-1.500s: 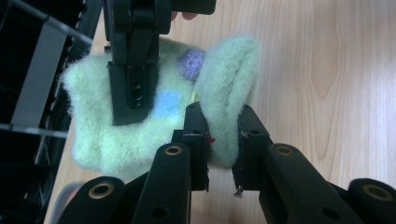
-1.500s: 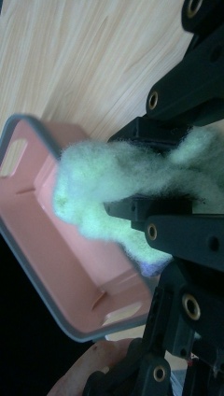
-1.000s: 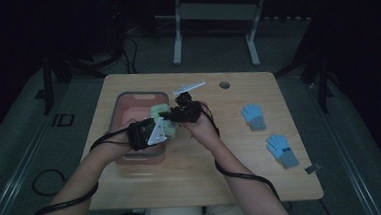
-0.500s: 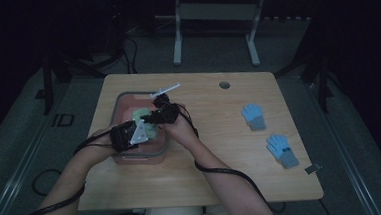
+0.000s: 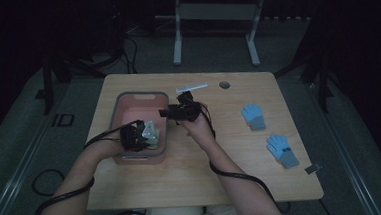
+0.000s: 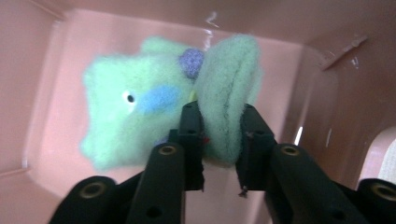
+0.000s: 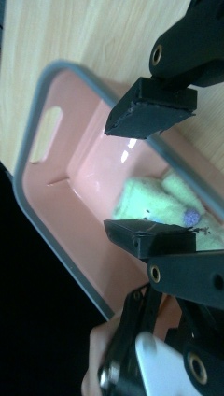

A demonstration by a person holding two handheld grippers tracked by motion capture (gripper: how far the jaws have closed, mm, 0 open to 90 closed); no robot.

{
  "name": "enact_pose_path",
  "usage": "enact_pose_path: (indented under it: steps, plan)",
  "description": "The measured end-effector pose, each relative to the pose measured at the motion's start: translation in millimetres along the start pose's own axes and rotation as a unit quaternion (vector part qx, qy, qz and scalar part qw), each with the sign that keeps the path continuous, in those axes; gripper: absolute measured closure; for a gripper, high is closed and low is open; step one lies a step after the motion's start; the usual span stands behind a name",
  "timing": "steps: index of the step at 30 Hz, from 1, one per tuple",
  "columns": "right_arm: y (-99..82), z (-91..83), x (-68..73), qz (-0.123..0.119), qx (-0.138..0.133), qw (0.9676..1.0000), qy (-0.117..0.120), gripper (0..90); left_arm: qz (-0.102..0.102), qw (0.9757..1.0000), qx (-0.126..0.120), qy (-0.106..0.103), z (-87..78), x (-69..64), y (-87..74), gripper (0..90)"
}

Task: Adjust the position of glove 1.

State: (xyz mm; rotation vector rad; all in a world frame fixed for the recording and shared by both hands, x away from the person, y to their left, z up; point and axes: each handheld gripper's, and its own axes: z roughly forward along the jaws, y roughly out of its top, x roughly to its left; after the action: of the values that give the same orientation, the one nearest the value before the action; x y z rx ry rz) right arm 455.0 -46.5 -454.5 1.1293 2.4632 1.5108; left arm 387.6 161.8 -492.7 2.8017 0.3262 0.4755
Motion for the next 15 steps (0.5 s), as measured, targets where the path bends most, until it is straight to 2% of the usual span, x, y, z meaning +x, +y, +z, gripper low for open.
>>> enact_pose_path:
  steps: [3, 4, 5, 6, 7, 8, 11, 13, 15]
  plan:
    - [-2.8, -13.2, -2.9, -0.002, -0.013, 0.9999, 0.000, 46.1, -0.011, 0.9999, -0.003, 0.003, -1.2, 0.7, 1.0, 59.6]
    - [-3.8, -16.9, -3.7, -0.001, -0.016, 0.9999, 0.000, 45.8, -0.019, 0.9997, -0.006, 0.010, -2.3, 1.7, 0.6, 54.9]
    - [-3.8, -16.9, -3.7, -0.001, -0.016, 0.9999, 0.000, 45.8, -0.019, 0.9997, -0.006, 0.010, -2.3, 1.7, 0.6, 47.2]
    - [-5.5, -22.3, -5.2, -0.001, -0.021, 0.9998, 0.000, 45.0, -0.032, 0.9993, -0.009, 0.019, -4.7, 3.7, 0.0, 47.2]
    - [-7.0, -27.0, -6.4, -0.003, -0.023, 0.9997, -0.002, 44.9, -0.045, 0.9987, -0.014, 0.021, -7.5, 6.0, -0.3, 39.9]
    - [-8.9, -33.1, -7.4, -0.008, -0.023, 0.9997, -0.004, 43.2, -0.056, 0.9979, -0.021, 0.022, -11.1, 7.6, -0.6, 26.5]
    - [-10.3, -39.0, -8.3, -0.014, -0.024, 0.9996, -0.006, 42.4, -0.074, 0.9949, -0.050, 0.047, -25.3, 10.8, -0.3, 22.5]
    - [-11.7, -45.2, -8.6, -0.015, -0.027, 0.9995, -0.006, 42.0, -0.088, 0.9923, -0.074, 0.047, -35.4, 11.5, 1.0, 16.6]
    - [-13.6, -51.6, -8.2, -0.018, -0.033, 0.9993, -0.003, 41.5, -0.104, 0.9885, -0.098, 0.049, -43.6, 10.2, 3.7, 15.8]
